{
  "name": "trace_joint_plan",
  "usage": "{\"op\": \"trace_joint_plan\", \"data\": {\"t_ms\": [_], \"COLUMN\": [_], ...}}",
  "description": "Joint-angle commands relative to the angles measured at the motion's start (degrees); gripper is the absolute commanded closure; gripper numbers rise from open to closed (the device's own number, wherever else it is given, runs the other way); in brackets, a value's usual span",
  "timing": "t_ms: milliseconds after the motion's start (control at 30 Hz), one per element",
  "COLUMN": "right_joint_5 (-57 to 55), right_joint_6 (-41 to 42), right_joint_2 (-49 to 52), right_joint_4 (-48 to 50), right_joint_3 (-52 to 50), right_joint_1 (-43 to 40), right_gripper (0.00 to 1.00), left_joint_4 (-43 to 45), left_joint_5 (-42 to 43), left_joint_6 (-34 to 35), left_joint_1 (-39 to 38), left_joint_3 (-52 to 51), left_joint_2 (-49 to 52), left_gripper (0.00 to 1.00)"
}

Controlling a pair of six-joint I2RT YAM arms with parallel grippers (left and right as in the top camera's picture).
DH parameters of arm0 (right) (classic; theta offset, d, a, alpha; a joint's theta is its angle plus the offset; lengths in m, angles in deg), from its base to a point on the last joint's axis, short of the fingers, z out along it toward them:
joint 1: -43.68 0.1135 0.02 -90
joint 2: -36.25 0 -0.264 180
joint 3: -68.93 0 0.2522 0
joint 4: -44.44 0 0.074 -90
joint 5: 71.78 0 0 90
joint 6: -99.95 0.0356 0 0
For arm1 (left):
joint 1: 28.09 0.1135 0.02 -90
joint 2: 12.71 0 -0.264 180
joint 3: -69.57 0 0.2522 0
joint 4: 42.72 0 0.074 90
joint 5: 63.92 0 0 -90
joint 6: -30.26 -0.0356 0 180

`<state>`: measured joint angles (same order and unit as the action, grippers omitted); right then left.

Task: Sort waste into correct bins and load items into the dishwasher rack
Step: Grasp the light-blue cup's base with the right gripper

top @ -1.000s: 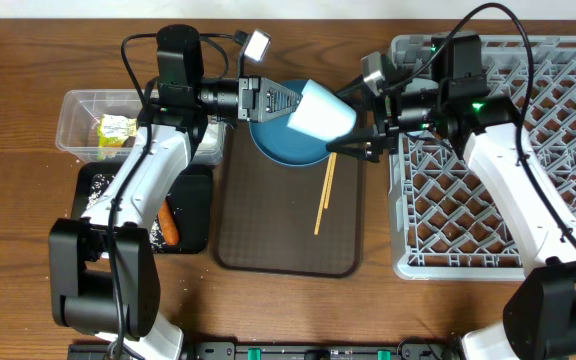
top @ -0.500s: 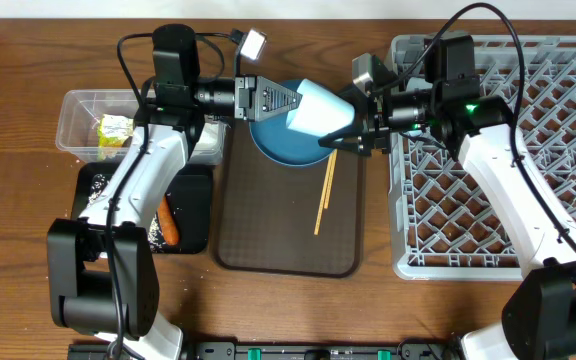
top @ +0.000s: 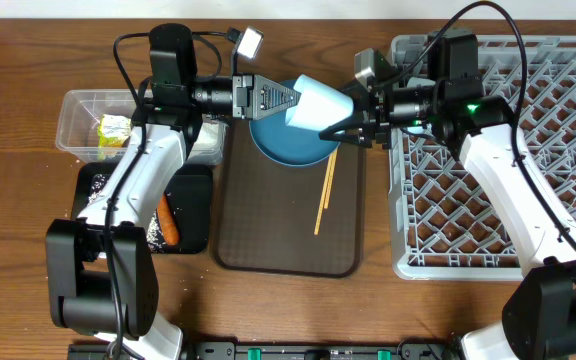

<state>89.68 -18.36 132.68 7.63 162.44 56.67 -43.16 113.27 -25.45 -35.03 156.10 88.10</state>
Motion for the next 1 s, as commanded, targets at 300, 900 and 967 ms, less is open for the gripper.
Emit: {"op": "trace_joint_plan", "data": {"t_ms": [300, 900, 967], "right_joint_5": [3.08, 2.23, 2.23], "right_joint_6": [6.05, 9.79, 10.8], "right_joint_2": [0.04, 0.02, 0.02], "right_joint_4": [5.99, 8.83, 9.64], "right_joint_3": [0.11, 0.11, 0.11], "right_joint_1": [1.29, 0.9, 0.61], "right_gripper": [0.83, 0.82, 0.82], "left_joint_4": [-0.35, -0.37, -0.37], "left_joint_5": [0.74, 0.61, 0.52], "left_joint_6": [-0.17, -1.68, -1.77], "left_joint_1": [-2.49, -3.08, -3.3], "left_joint_3": [-2.08, -3.63, -4.04], "left_joint_2": [-0.5, -0.5, -0.5], "left_gripper": [0.94, 0.94, 0.94]}}
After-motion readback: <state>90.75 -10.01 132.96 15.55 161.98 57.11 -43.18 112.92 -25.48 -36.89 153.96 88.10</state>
